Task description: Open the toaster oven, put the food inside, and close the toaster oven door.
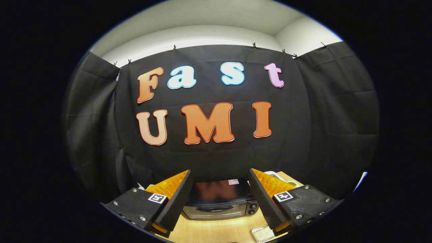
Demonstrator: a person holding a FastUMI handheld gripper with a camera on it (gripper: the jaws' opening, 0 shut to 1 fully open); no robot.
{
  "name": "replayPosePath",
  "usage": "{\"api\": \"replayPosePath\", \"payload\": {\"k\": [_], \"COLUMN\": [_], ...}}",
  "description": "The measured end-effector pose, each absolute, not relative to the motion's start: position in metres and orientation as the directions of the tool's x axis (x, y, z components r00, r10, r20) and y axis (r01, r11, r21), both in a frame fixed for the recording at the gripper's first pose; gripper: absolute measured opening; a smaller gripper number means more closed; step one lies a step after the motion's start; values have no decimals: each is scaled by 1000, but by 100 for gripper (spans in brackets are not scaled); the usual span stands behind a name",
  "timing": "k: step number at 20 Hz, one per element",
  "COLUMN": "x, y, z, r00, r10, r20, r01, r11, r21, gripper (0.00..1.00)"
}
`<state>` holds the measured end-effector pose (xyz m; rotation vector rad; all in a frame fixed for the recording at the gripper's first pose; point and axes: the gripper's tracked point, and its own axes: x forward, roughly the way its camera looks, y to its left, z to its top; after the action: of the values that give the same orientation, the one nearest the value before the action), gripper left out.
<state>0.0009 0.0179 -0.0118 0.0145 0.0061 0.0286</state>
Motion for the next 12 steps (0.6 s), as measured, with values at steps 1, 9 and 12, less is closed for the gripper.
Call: {"api": "replayPosePath", "payload": {"k": [1, 9, 12], "x": [3, 34, 52], "y": [19, 23, 28], "z": [-15, -49, -76], "r00": [999, 1000, 998], "r10": [32, 17, 29], "r20": [-6, -25, -52], "r01": [-32, -18, -30], "r11": [999, 999, 999], "r21": [15, -32, -31], "gripper": [99, 99, 99]}}
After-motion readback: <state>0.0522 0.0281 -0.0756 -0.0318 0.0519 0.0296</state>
